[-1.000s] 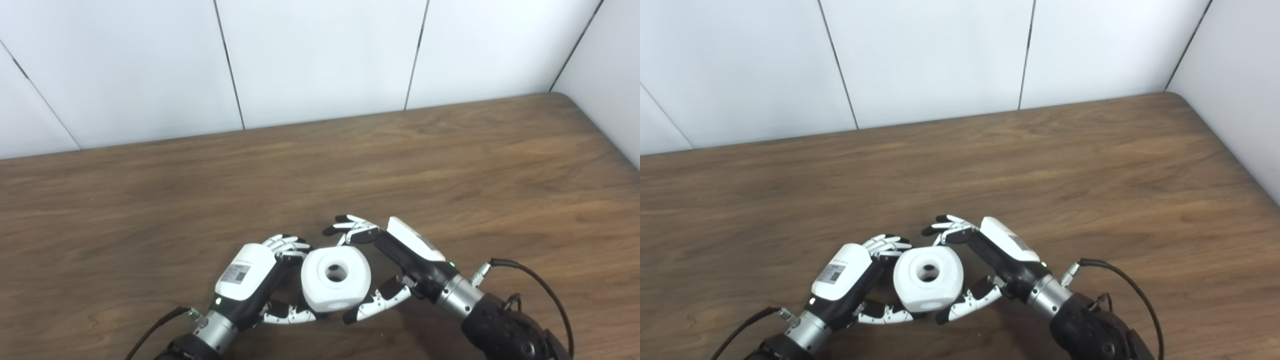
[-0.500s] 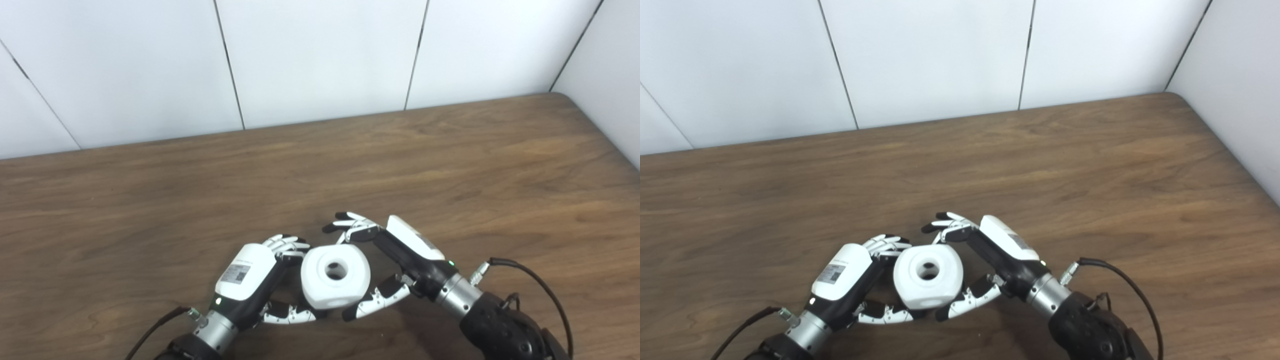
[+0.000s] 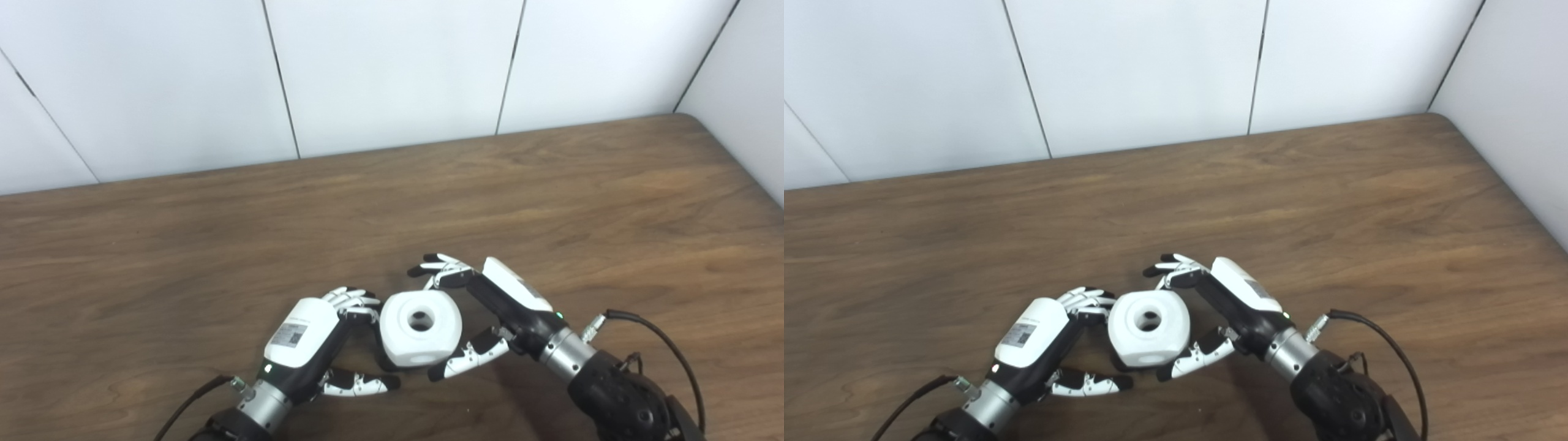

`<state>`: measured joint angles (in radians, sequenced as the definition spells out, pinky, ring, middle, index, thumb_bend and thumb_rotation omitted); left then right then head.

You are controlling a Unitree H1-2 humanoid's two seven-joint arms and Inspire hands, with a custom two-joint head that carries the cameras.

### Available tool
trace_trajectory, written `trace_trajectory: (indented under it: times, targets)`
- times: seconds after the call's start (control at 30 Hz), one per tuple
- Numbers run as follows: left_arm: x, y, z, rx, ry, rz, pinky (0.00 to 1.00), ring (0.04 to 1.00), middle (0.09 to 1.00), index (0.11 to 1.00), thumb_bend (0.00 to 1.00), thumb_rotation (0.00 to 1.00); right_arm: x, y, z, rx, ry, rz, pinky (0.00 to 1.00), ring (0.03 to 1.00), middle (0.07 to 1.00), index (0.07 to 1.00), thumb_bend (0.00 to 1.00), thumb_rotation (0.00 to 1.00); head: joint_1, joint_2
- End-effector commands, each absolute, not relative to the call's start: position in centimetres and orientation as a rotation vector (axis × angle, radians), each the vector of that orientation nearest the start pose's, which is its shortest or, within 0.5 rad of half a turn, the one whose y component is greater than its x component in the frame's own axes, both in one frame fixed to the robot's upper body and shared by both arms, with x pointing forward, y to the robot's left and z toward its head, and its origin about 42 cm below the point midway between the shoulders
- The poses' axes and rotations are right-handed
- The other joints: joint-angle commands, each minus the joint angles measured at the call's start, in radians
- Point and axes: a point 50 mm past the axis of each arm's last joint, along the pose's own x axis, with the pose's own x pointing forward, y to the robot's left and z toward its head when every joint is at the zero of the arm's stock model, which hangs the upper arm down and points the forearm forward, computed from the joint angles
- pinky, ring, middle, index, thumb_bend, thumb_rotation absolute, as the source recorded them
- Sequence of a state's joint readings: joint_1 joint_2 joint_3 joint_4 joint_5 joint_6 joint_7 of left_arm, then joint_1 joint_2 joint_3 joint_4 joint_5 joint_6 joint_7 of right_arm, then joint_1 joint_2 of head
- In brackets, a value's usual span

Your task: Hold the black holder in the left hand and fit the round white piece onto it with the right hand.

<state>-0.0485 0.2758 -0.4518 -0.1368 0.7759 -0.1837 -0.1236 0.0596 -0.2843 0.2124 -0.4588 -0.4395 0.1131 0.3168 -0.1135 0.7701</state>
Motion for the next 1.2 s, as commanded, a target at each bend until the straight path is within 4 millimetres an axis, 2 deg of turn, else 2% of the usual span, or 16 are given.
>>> trace_trajectory:
  times: [0.0, 1.17]
  targets:
    - [25.89, 15.84, 11.29, 1.034, -0.361, -0.661, 0.88, 0.839, 0.770, 0.487, 0.52, 0.05, 24.41, -21.58, 18.95, -0.719, -0.244, 0.429, 0.85, 0.931, 0.832, 0.483, 0.52, 0.14, -0.001, 0.000]
    - [25.94, 15.55, 11.35, 1.041, -0.357, -0.645, 0.87, 0.832, 0.764, 0.494, 0.52, 0.06, 24.22, -21.32, 19.12, -0.709, -0.207, 0.461, 0.85, 0.941, 0.853, 0.495, 0.52, 0.16, 0.007, -0.002]
